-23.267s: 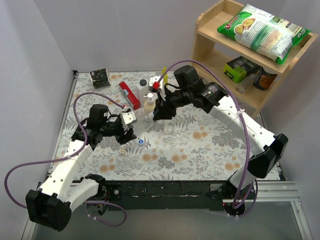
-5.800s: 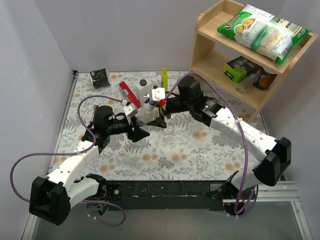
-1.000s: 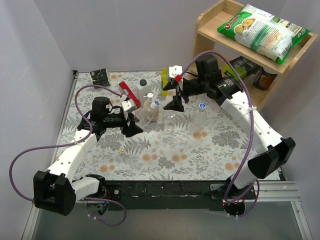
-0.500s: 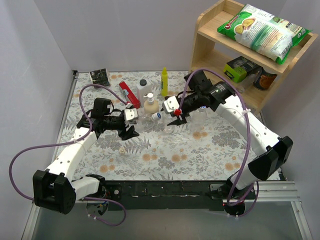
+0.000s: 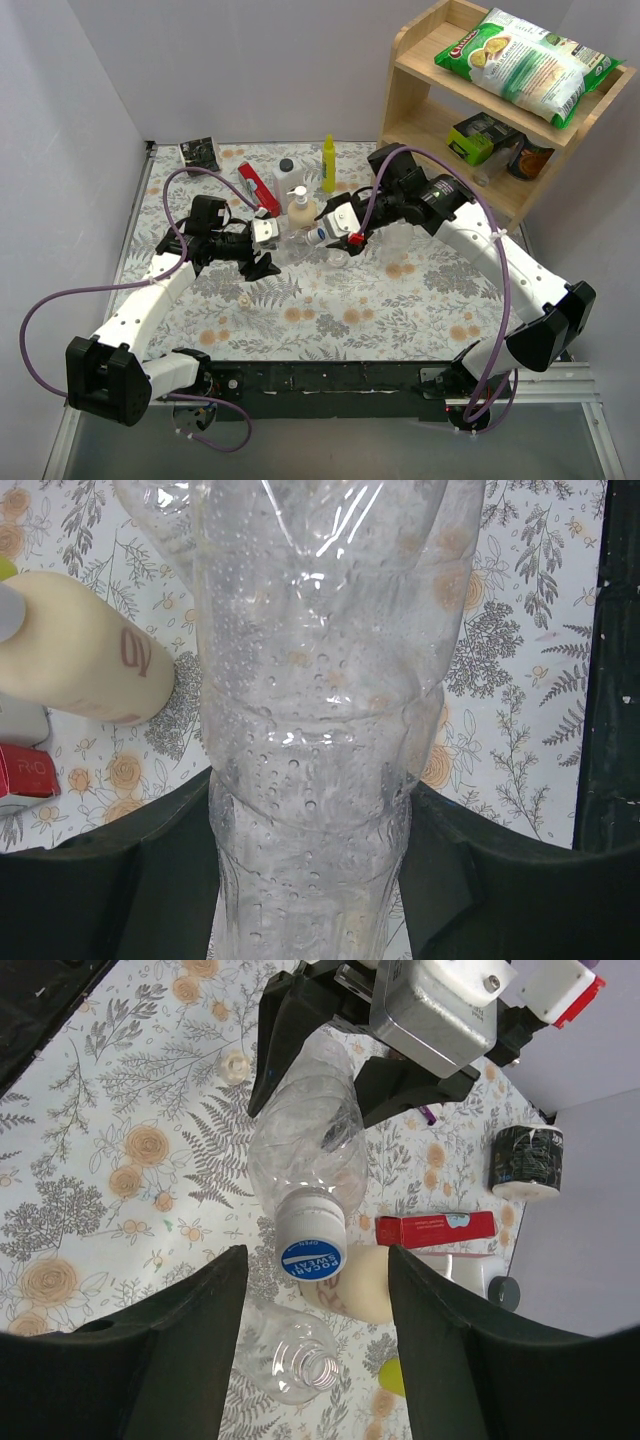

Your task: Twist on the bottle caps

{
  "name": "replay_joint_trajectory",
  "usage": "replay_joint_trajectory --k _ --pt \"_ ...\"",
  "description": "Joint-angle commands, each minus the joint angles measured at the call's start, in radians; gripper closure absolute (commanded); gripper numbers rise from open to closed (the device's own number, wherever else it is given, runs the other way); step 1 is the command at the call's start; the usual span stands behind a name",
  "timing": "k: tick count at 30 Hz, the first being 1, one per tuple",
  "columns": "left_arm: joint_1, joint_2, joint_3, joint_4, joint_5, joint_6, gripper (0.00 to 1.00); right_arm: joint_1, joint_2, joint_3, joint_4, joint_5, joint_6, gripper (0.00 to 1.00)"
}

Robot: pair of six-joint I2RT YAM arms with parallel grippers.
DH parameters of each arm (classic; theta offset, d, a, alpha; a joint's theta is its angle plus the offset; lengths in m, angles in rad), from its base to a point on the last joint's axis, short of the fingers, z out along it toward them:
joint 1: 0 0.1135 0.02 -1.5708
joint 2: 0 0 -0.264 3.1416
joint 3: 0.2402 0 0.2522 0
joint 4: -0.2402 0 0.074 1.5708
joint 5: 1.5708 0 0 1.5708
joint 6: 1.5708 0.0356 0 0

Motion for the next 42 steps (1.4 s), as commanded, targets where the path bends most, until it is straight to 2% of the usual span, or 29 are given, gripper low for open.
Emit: replay_joint_trajectory --k 1,13,15,18,19,22,23,25,26,27,29,30,32,33,34,37,39,40,42 --pt "-0.008 -0.004 0.043 -0.003 0.022 0.006 1.0 0.013 0.001 0.002 0.017 -0.007 -0.028 0.38" --pt "-0.013 -0.011 0.043 0.0 0.018 0.004 1.0 0.026 0.037 0.022 -0.035 0.01 -0.101 0.47" --pt "-0.011 -0.011 0.048 0.0 0.018 0.003 1.0 0.024 0.038 0.025 -0.037 0.01 -0.101 0.52" --pt "-0.011 -0.004 0.048 0.005 0.013 0.001 1.0 0.026 0.052 0.041 -0.047 0.012 -0.082 0.67" --pt "-0.011 -0.001 0.048 0.009 0.013 -0.002 1.0 0.027 0.058 0.059 -0.049 0.013 -0.046 0.76" --pt "-0.014 -0.004 0.03 0.07 0.002 -0.051 1.0 0.024 0.11 0.137 -0.049 0.001 0.071 0.88" --pt "-0.017 -0.017 0.02 0.106 -0.01 -0.081 1.0 0.021 0.153 0.169 -0.046 -0.01 0.196 0.9" --pt "-0.042 -0.037 -0.013 0.244 -0.082 -0.167 1.0 0.012 0.211 0.247 -0.061 -0.065 0.328 0.94" --pt "-0.053 -0.052 -0.022 0.287 -0.115 -0.175 1.0 0.0 0.275 0.344 -0.07 -0.089 0.482 0.96" --pt "-0.066 -0.055 -0.027 0.36 -0.189 -0.212 1.0 -0.008 0.309 0.385 -0.077 -0.134 0.554 0.96" --pt "-0.092 -0.054 -0.026 0.407 -0.253 -0.256 1.0 -0.026 0.398 0.493 -0.078 -0.172 0.706 0.99" --pt "-0.097 -0.049 -0.026 0.445 -0.28 -0.272 1.0 -0.033 0.423 0.521 -0.061 -0.203 0.87 0.99" --pt "-0.109 -0.049 -0.027 0.477 -0.356 -0.307 1.0 -0.051 0.475 0.541 -0.022 -0.246 1.038 0.99" --pt "-0.116 -0.041 -0.029 0.503 -0.384 -0.315 1.0 -0.056 0.486 0.51 0.015 -0.293 1.24 0.99" --pt "-0.12 -0.038 -0.029 0.509 -0.421 -0.322 1.0 -0.059 0.495 0.489 0.084 -0.324 1.321 0.99" --pt "-0.122 -0.021 -0.026 0.511 -0.473 -0.373 1.0 -0.047 0.488 0.456 0.109 -0.281 1.34 0.98" --pt "-0.12 -0.023 -0.036 0.49 -0.487 -0.407 1.0 -0.057 0.492 0.487 0.086 -0.245 1.314 0.83" --pt "-0.12 -0.033 -0.039 0.474 -0.488 -0.41 1.0 -0.066 0.488 0.514 0.095 -0.241 1.294 0.67" --pt "-0.119 -0.05 -0.062 0.427 -0.475 -0.419 1.0 -0.117 0.443 0.515 0.145 -0.299 1.256 0.54"
